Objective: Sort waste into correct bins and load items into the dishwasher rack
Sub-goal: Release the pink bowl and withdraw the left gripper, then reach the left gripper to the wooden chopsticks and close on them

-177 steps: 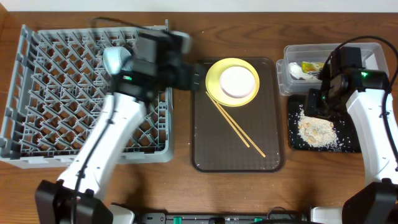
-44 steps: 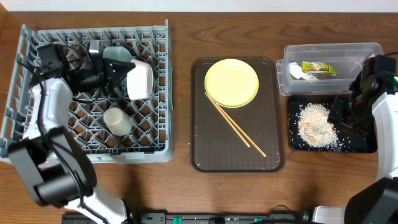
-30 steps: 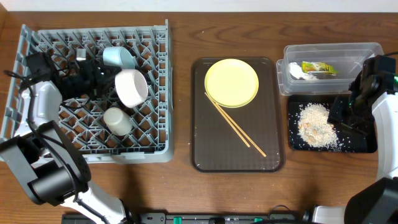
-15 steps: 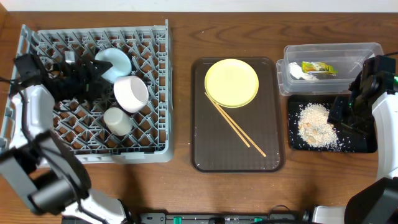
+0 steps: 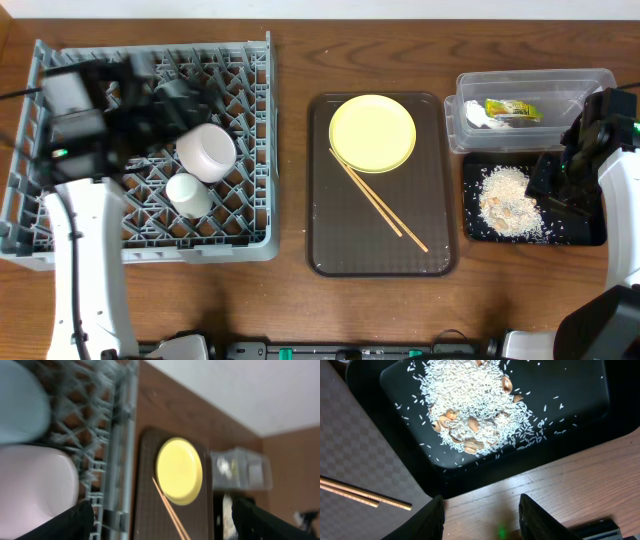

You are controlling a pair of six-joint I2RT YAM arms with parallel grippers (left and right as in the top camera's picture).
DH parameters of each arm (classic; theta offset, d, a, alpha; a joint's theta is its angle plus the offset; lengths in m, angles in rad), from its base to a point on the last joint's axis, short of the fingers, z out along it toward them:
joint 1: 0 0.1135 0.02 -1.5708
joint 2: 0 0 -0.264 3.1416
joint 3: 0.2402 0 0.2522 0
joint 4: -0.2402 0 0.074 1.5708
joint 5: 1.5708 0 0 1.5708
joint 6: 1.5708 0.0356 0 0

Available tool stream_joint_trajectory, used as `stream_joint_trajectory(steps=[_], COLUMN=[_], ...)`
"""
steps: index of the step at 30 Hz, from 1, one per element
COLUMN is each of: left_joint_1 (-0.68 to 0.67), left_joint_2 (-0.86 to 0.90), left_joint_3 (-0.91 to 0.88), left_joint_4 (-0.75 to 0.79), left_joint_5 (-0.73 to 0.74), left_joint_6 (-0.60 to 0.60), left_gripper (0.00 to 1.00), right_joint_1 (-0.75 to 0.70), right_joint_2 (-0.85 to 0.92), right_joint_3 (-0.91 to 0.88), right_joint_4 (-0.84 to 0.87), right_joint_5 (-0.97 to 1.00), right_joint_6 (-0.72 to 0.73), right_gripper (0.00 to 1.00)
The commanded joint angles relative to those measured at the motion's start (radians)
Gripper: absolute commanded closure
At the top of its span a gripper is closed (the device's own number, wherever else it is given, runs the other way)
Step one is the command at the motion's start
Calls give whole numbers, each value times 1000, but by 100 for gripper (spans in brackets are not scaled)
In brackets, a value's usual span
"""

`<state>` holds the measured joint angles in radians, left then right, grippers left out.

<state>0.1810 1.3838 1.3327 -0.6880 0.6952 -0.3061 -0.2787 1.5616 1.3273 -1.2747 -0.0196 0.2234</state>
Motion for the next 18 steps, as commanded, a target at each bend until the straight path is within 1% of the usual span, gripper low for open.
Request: stream_joint_trajectory(steps=[1, 5, 7, 9, 11, 15, 18], left_joint_1=[-148, -335, -413, -492, -553, -656, -718], left_joint_2=[13, 64, 98, 145, 192, 298, 383], left_joint_3=[6, 6, 6, 6, 6, 6, 6], left_joint_4=[-11, -11, -14, -18, -15, -5, 11], left_joint_5=[-159, -239, -305, -384, -425, -432, -447], left_joint_6=[20, -1, -77, -190, -273, -375, -415], left_gripper=[10, 10, 10, 10, 10, 10, 10], right_joint_1=[-8, -8, -8, -8, -8, -8, -8], right_joint_2=[-19, -19, -19, -19, -19, -19, -19], right_joint_3=[7, 7, 7, 7, 7, 7, 7], right_joint_4=[0, 0, 0, 0, 0, 0, 2], right_joint_5=[-8, -8, -8, -8, -8, -8, -8], right_joint_6=[-12, -12, -12, -12, -12, -19, -19], right_gripper=[51, 51, 50, 50, 50, 50, 50])
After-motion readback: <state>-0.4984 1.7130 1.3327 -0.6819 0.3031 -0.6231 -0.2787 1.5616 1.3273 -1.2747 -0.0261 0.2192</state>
